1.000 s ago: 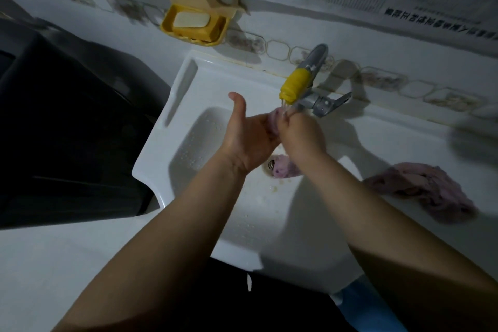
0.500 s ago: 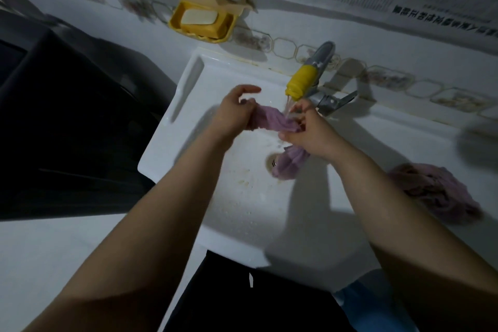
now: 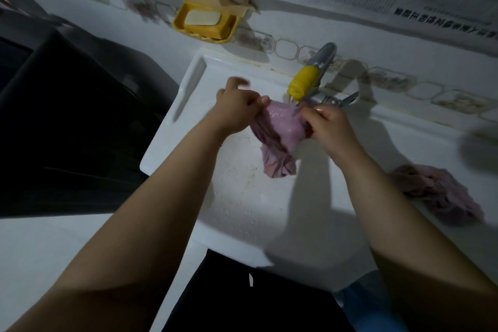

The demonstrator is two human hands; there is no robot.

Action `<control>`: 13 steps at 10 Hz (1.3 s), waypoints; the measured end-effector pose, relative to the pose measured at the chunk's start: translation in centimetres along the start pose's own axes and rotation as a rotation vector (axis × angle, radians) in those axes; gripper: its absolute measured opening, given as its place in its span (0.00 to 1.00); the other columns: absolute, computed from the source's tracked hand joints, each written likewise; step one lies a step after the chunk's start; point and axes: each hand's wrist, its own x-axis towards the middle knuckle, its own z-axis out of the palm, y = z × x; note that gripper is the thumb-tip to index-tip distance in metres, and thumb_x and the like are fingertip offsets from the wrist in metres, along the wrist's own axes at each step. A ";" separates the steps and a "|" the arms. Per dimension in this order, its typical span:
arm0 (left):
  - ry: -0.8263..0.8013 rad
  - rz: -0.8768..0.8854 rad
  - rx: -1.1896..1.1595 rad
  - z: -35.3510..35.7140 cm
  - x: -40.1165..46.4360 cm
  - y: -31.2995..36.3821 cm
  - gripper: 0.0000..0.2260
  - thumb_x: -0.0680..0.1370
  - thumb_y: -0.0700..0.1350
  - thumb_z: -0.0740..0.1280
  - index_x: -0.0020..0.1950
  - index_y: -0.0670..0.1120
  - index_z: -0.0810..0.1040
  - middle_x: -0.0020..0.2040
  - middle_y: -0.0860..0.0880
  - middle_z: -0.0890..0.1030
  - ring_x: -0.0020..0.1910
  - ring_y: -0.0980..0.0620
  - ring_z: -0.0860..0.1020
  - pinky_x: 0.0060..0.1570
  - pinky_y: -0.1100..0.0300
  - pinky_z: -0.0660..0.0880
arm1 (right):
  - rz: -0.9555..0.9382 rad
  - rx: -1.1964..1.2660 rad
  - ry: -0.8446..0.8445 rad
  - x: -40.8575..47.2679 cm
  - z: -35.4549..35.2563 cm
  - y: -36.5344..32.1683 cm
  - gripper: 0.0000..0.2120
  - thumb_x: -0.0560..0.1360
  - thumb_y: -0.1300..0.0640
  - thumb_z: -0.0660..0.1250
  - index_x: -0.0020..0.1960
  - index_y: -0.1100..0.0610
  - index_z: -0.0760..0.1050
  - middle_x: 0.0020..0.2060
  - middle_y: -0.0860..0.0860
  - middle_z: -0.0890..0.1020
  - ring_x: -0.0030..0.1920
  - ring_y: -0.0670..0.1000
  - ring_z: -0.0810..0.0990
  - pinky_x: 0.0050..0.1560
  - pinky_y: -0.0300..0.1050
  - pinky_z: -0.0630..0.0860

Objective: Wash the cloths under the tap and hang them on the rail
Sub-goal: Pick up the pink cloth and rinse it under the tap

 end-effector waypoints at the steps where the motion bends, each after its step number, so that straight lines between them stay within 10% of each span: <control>1: 0.164 -0.106 -0.458 0.8 -0.1 0.9 0.20 0.82 0.53 0.59 0.36 0.42 0.77 0.60 0.41 0.75 0.46 0.50 0.77 0.51 0.58 0.72 | 0.060 0.047 0.046 0.7 -0.1 -1.3 0.14 0.78 0.53 0.64 0.34 0.54 0.77 0.23 0.43 0.77 0.27 0.41 0.75 0.35 0.40 0.73; 2: 0.209 -0.263 -0.803 2.4 0.1 2.7 0.17 0.82 0.51 0.59 0.41 0.40 0.75 0.36 0.42 0.76 0.34 0.49 0.74 0.36 0.58 0.72 | -0.008 -0.015 0.088 0.0 2.2 -2.4 0.18 0.78 0.50 0.63 0.37 0.63 0.76 0.30 0.54 0.79 0.28 0.43 0.74 0.35 0.37 0.71; 5: -0.029 -0.529 -1.150 5.7 -0.8 5.9 0.12 0.82 0.50 0.58 0.40 0.49 0.72 0.36 0.49 0.75 0.33 0.52 0.74 0.33 0.58 0.73 | 0.047 -0.419 0.240 1.6 4.5 -2.7 0.17 0.79 0.49 0.57 0.34 0.56 0.67 0.38 0.57 0.78 0.44 0.60 0.79 0.40 0.45 0.66; 7: -0.166 -0.524 -1.373 4.6 -1.8 5.4 0.15 0.82 0.49 0.57 0.41 0.44 0.75 0.27 0.47 0.79 0.26 0.53 0.77 0.29 0.61 0.76 | -0.106 -0.604 0.222 0.3 4.9 -2.9 0.21 0.81 0.46 0.53 0.44 0.59 0.77 0.40 0.60 0.80 0.44 0.59 0.78 0.41 0.45 0.65; 8: -0.222 -0.440 -1.291 4.8 -2.2 4.9 0.17 0.81 0.52 0.62 0.47 0.38 0.79 0.38 0.43 0.83 0.38 0.50 0.82 0.47 0.57 0.80 | 0.116 -0.557 0.138 2.0 3.3 -2.6 0.18 0.80 0.47 0.57 0.48 0.60 0.77 0.50 0.61 0.81 0.54 0.62 0.78 0.49 0.47 0.71; 9: -0.286 -0.276 -0.817 3.5 -1.7 3.2 0.20 0.75 0.62 0.65 0.50 0.45 0.80 0.47 0.45 0.84 0.47 0.48 0.83 0.54 0.53 0.79 | 0.203 -0.276 -0.004 2.1 3.3 -2.6 0.16 0.78 0.50 0.61 0.39 0.60 0.76 0.38 0.56 0.80 0.47 0.59 0.80 0.45 0.37 0.74; 10: -0.379 -0.122 -0.441 2.0 -1.0 2.2 0.16 0.76 0.60 0.66 0.54 0.48 0.78 0.49 0.48 0.83 0.46 0.52 0.81 0.50 0.58 0.77 | 0.170 -0.209 -0.057 1.6 2.8 -2.9 0.15 0.81 0.53 0.57 0.38 0.57 0.72 0.33 0.52 0.76 0.36 0.52 0.75 0.33 0.33 0.70; 11: -0.333 0.010 -0.085 1.1 -0.1 1.7 0.16 0.80 0.53 0.61 0.50 0.41 0.80 0.44 0.45 0.81 0.42 0.50 0.77 0.43 0.60 0.71 | 0.100 -0.187 -0.079 1.5 1.6 -2.4 0.15 0.81 0.55 0.55 0.37 0.53 0.70 0.40 0.55 0.77 0.42 0.54 0.74 0.44 0.43 0.69; 13: -0.011 -0.075 -0.670 -0.3 0.7 1.1 0.18 0.83 0.49 0.57 0.42 0.40 0.77 0.38 0.45 0.78 0.38 0.51 0.74 0.40 0.61 0.73 | 0.208 -0.417 -0.596 0.9 0.4 0.2 0.22 0.68 0.40 0.70 0.46 0.60 0.78 0.40 0.56 0.83 0.38 0.51 0.80 0.42 0.46 0.75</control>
